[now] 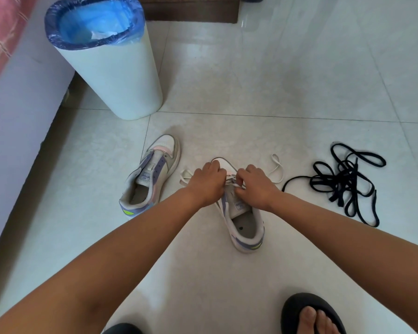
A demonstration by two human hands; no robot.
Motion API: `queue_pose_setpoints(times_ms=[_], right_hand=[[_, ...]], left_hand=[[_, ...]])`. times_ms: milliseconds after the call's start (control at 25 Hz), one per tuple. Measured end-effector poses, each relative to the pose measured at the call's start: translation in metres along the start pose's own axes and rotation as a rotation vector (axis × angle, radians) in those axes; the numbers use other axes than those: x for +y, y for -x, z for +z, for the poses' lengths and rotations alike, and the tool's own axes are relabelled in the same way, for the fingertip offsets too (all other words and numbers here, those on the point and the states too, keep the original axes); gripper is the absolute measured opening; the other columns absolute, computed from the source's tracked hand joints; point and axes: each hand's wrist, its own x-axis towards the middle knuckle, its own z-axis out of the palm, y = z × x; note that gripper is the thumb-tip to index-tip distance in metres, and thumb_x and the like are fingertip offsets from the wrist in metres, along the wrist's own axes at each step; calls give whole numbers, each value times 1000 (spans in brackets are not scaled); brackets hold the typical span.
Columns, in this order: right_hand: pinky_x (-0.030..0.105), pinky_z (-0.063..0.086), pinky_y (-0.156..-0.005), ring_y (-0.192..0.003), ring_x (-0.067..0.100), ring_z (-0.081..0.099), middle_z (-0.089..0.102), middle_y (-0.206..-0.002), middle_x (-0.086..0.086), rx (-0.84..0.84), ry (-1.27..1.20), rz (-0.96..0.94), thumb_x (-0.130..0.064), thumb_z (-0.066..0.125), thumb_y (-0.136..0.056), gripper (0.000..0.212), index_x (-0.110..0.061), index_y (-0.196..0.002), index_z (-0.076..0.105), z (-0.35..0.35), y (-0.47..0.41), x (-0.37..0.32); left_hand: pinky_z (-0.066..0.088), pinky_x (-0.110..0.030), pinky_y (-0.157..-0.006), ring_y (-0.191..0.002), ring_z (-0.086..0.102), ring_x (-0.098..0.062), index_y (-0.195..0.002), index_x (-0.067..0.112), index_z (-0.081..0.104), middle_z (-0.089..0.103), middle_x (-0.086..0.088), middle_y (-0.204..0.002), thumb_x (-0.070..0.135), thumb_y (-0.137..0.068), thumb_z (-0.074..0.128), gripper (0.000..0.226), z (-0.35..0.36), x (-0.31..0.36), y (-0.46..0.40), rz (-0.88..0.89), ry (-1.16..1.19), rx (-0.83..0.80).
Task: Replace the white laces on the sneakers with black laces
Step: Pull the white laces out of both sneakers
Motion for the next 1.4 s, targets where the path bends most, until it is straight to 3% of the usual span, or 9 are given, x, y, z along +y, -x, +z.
queue_pose_setpoints(times_ms=[200,480,640,720,840,1080,1200,1280,1400], right_hand=[[31,36,-72,-79,18,46,50,-82,-3,75,-208,-63,-16,52,-86,4,-16,-87,48,-7,8,-5],[23,43,-54,-56,13,52,61,-72,4,-159,-607,153,-16,50,-91,11,-9,-98,57,-23,22,-22],[23,43,-46,-56,18,52,61,-75,14,-370,-1084,459,-19,43,-97,24,-4,-86,57,-35,26,-28],[24,41,-50,-58,17,51,57,-72,8,-412,-1227,491,-22,41,-99,28,-8,-81,58,-35,27,-29],[26,46,-61,-63,15,51,55,-69,4,-396,-1329,519,-15,46,-97,21,-9,-81,58,-37,29,-34],[25,49,-54,-51,12,44,40,-56,1,-447,-1247,263,-12,46,-97,16,-3,-95,59,-76,49,-39],[26,49,-55,-49,13,40,36,-55,1,-556,-941,48,-16,47,-97,20,-6,-89,63,-100,73,-48],[26,48,-56,-49,12,37,33,-56,1,-632,-816,-40,-18,49,-95,20,-9,-85,64,-114,87,-50],[21,39,-45,-45,10,29,27,-55,-2,-599,-764,18,-21,52,-89,19,-7,-83,63,-138,92,-29]], left_hand=[[33,-37,-85,-106,51,-32,-113,9,46,58,-11,-114,20,-94,43,22,4,-10,-1,-85,177,24],[38,-39,-87,-104,50,-28,-99,9,54,53,-10,-108,27,-93,45,20,12,-10,9,-112,260,-50],[40,-23,-66,-75,53,-16,-85,12,50,60,-4,-83,20,-94,42,14,-20,11,30,-240,884,-34],[43,-15,-58,-65,57,-13,-90,8,53,64,-5,-75,14,-95,41,15,-39,26,52,-168,1028,-136],[46,-26,-71,-77,59,-18,-97,6,57,65,-8,-92,12,-93,41,17,-49,43,90,97,760,-293],[42,-25,-79,-95,54,-15,-117,17,50,55,-3,-111,17,-92,50,26,-45,19,90,-155,747,-10],[37,-24,-99,-116,45,-12,-131,14,43,46,-3,-129,16,-86,64,50,-52,14,74,56,787,165],[41,-26,-95,-106,53,-10,-113,9,57,58,-3,-116,16,-85,67,30,-55,24,73,248,834,133],[45,-24,-86,-91,58,-6,-94,17,64,65,5,-98,25,-90,62,10,-46,27,83,187,928,-60]])
